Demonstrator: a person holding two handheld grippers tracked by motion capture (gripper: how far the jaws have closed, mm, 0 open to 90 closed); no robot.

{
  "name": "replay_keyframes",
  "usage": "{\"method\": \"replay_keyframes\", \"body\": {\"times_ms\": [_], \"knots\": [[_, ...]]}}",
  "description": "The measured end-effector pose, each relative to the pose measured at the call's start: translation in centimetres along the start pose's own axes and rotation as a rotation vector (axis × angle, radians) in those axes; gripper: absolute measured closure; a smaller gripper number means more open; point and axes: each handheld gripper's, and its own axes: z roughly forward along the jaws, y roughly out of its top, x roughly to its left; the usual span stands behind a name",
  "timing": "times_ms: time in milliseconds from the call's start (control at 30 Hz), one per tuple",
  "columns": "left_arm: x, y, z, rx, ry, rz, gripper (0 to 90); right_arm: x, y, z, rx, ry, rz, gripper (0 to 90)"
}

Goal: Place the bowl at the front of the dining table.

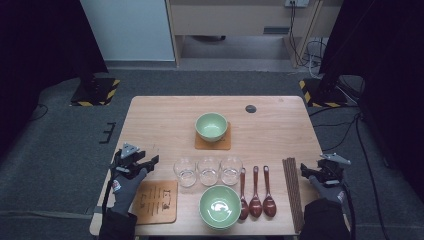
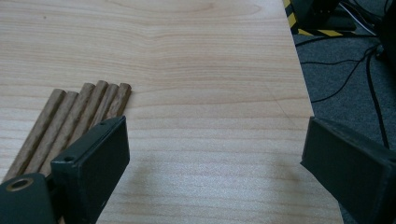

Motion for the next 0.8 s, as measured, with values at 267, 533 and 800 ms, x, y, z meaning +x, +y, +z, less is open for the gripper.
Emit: {"method": "replay_keyframes", "body": {"times_ms": [267, 533, 800], "knots": [[2.0, -1.8, 1.3, 0.082, 0.059, -0.023, 35.1, 0.4, 0.4, -0.8, -0.036, -0.003, 0.002, 7.8], [2.7, -2.3, 2.3, 0.097, 0.056, -0.023, 31.7, 1.0, 1.0, -1.5, -0.06, -0.004, -0.006, 7.9], [2.5, -2.4, 2.6, 0.089, 0.068, 0.018, 27.8, 1.9, 1.9, -3.0, -0.106, 0.013, -0.025, 8.1]]}}
